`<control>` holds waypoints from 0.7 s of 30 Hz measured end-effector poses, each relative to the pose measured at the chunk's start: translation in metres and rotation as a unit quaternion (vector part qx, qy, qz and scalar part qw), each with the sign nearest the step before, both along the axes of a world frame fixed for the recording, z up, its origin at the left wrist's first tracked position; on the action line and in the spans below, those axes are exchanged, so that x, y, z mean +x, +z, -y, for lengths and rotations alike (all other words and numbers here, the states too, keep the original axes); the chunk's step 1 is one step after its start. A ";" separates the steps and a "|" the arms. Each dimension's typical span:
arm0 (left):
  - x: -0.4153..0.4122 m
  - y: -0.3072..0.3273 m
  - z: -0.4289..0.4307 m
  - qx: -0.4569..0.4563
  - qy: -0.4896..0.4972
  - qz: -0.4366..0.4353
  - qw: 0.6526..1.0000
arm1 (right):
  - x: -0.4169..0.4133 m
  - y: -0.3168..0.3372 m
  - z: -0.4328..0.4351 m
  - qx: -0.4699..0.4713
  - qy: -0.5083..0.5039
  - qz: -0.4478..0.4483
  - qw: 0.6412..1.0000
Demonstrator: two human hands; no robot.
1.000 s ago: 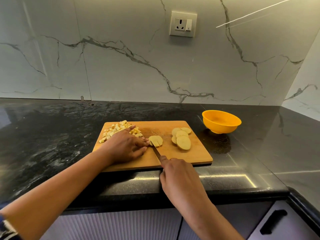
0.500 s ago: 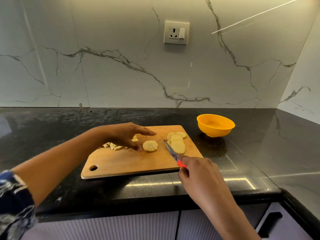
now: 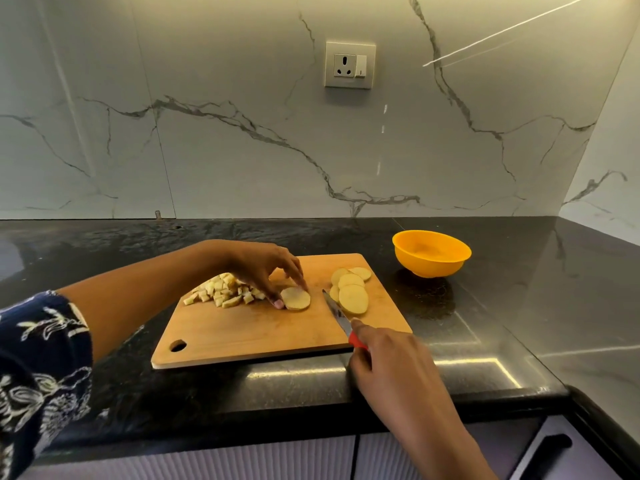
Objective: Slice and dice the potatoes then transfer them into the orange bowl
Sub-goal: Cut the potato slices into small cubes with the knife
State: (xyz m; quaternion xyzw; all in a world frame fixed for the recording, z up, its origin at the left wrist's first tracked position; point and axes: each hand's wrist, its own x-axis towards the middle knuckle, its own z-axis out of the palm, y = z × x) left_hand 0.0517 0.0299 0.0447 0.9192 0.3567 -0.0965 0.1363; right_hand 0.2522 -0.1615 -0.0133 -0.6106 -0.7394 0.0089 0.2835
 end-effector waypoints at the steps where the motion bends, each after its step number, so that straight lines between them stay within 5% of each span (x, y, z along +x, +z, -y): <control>1: -0.001 -0.001 0.003 0.009 0.006 0.007 1.000 | 0.000 0.000 0.000 0.004 0.004 0.001 1.000; 7: -0.006 -0.017 0.040 0.157 0.081 -0.027 0.984 | -0.001 -0.001 -0.007 0.003 0.008 0.014 1.000; 13: -0.004 -0.046 0.079 0.237 0.234 0.027 0.943 | -0.010 0.002 -0.015 -0.013 0.010 0.019 1.000; 21: -0.029 -0.058 0.103 0.231 0.203 0.175 0.935 | -0.016 -0.002 -0.010 -0.003 0.006 0.049 0.999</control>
